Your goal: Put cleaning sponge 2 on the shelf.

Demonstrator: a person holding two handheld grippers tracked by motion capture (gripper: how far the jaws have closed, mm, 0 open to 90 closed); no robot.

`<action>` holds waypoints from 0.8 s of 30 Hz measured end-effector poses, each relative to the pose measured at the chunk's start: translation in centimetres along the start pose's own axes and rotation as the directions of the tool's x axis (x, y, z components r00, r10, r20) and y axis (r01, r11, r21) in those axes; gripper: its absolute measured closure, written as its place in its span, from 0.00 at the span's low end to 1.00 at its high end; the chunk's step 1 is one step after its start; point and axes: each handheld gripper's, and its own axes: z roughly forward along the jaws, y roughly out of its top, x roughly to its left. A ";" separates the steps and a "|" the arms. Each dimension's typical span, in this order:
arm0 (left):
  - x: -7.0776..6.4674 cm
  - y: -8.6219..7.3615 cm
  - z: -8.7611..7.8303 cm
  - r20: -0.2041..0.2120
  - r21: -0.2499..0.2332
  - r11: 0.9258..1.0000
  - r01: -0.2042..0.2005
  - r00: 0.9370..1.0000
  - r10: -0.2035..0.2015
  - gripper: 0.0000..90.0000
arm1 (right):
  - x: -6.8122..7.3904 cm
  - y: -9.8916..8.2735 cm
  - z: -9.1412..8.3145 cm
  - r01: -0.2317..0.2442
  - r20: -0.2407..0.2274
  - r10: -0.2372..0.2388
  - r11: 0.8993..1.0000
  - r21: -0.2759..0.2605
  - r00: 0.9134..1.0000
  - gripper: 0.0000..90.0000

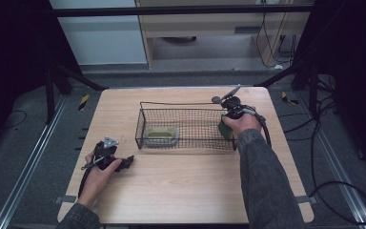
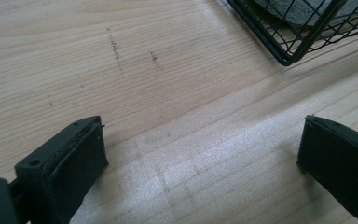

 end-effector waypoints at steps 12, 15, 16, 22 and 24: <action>0.0 0.0 0.0 0.000 0.000 1.000 0.000 1.000 0.000 0.00 | 1.0 0.7 0.2 0.009 -0.005 -0.009 1.000 0.002 1.000 0.66; 0.0 0.0 0.0 0.000 0.000 1.000 0.000 1.000 0.000 0.00 | 1.3 1.0 0.2 0.012 -0.005 -0.012 1.000 0.002 1.000 0.64; 0.0 0.0 0.0 0.000 0.000 1.000 0.000 1.000 0.000 0.00 | 1.4 1.1 0.2 0.010 -0.003 -0.010 1.000 0.003 1.000 0.64; 0.0 0.0 0.0 0.000 0.000 1.000 0.000 1.000 0.000 0.00 | 2.1 1.6 0.4 0.013 -0.012 -0.013 1.000 -0.001 1.000 0.61; 0.0 0.0 0.0 0.000 0.000 1.000 0.000 1.000 0.000 0.00 | 2.3 1.8 0.5 0.011 -0.014 -0.011 1.000 -0.003 1.000 0.60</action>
